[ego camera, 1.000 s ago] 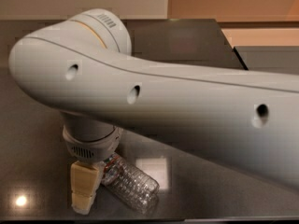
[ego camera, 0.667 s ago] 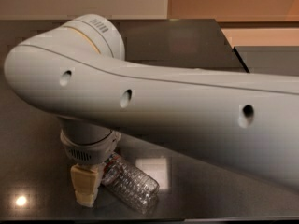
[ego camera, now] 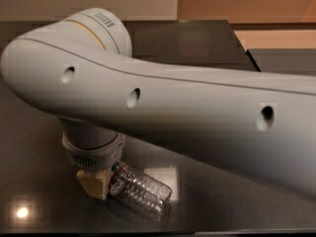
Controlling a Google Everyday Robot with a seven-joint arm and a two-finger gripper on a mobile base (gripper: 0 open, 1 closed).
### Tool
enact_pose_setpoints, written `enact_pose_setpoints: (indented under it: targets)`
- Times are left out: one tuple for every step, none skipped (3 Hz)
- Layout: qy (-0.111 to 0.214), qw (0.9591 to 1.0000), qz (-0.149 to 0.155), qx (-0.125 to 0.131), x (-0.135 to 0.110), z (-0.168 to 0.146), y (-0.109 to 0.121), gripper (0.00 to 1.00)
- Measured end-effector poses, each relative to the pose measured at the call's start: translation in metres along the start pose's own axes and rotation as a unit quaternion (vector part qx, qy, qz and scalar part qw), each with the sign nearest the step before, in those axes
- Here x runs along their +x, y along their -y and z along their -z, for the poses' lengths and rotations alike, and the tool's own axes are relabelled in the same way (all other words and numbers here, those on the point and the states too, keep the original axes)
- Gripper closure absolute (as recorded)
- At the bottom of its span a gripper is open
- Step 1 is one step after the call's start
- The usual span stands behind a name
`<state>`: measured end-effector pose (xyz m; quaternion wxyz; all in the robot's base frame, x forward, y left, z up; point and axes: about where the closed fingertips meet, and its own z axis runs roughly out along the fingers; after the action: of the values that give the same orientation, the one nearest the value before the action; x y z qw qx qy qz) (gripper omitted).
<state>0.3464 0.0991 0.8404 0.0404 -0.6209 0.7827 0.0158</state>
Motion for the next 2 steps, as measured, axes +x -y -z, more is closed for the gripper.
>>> enact_pose_setpoints:
  targets:
    - [0.032,0.9994,0.01,0.001,-0.001,0.023,0.006,0.88]
    - [0.097,0.9946,0.036,0.001,-0.007,0.055,0.02,1.0]
